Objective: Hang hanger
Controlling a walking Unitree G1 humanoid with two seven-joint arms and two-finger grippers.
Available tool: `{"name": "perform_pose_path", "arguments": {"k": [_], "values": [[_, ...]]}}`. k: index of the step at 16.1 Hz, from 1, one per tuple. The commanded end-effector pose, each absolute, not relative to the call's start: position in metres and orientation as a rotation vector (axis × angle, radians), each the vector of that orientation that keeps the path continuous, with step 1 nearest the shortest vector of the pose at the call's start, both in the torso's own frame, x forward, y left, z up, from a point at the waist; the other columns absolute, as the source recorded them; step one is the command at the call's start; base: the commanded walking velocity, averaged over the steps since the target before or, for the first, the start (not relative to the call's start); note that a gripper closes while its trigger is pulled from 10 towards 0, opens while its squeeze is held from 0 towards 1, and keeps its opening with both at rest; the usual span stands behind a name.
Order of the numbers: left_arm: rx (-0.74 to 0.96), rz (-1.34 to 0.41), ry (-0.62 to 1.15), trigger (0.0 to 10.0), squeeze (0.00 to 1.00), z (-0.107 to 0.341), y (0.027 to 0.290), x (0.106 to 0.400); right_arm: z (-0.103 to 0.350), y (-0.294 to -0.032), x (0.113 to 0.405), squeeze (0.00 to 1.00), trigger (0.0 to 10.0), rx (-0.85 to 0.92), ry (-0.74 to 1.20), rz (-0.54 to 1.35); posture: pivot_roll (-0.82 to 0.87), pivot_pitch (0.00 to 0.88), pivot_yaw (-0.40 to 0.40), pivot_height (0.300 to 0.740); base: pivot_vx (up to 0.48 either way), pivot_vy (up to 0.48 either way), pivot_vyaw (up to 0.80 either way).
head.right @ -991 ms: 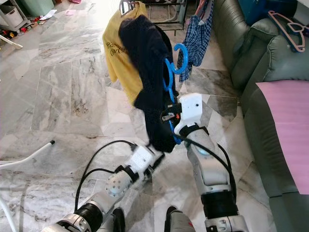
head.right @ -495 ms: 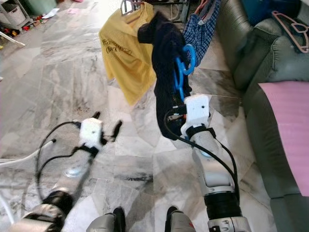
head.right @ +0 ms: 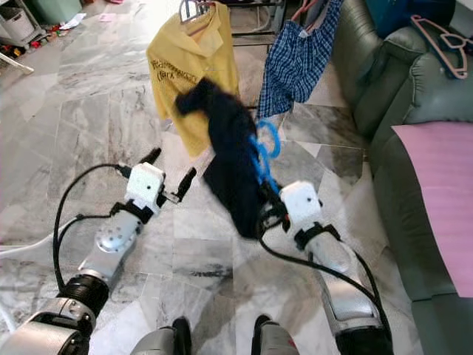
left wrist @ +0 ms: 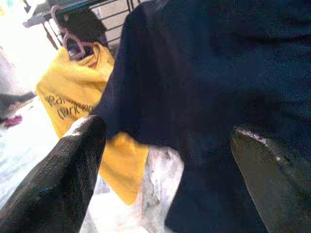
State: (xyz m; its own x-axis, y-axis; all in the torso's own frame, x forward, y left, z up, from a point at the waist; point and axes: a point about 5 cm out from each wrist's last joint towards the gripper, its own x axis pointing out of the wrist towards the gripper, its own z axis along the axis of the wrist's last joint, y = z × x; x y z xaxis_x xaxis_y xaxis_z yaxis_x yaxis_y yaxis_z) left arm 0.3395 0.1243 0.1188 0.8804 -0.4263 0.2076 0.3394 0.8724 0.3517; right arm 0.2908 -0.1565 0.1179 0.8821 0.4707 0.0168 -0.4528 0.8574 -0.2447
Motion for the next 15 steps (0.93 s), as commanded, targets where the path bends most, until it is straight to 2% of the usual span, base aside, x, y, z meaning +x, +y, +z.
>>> {"name": "perform_pose_path", "arguments": {"k": [1,6,7,8,9,12,15], "values": [[0.390,-0.460,-0.316,10.0,1.00,0.125,0.129,0.339,0.120,-0.159,0.280,0.00,10.0,-0.252,-0.101,0.558,-0.12,0.236,0.061,0.740,0.000,0.000,0.00],[0.559,-0.653,-0.346,10.0,1.00,0.126,0.130,0.330,0.104,-0.171,0.254,0.00,10.0,-0.274,0.015,0.750,-0.12,0.242,0.072,0.740,0.000,0.000,0.00],[0.597,-0.703,-0.355,10.0,0.92,0.127,0.129,0.329,0.103,-0.176,0.250,0.00,10.0,-0.293,0.038,0.793,-0.12,0.244,0.074,0.740,0.000,0.000,0.00],[0.630,-0.742,-0.360,10.0,0.24,0.129,0.130,0.328,0.103,-0.180,0.247,0.00,10.0,-0.307,0.059,0.828,-0.12,0.244,0.074,0.740,0.000,0.000,0.00],[0.670,-0.766,-0.364,10.0,0.00,0.131,0.133,0.329,0.102,-0.183,0.244,0.00,10.0,-0.335,0.074,0.864,-0.12,0.244,0.076,0.740,0.000,0.000,0.00],[0.709,-0.801,-0.354,10.0,0.00,0.133,0.138,0.329,0.102,-0.184,0.241,0.00,10.0,-0.331,0.092,0.915,-0.12,0.244,0.076,0.740,0.000,0.000,0.00],[0.781,-0.949,-0.310,10.0,0.00,0.127,0.144,0.323,0.101,-0.181,0.232,0.00,10.0,-0.335,0.128,1.013,-0.12,0.242,0.079,0.740,0.000,0.000,0.00]]}}
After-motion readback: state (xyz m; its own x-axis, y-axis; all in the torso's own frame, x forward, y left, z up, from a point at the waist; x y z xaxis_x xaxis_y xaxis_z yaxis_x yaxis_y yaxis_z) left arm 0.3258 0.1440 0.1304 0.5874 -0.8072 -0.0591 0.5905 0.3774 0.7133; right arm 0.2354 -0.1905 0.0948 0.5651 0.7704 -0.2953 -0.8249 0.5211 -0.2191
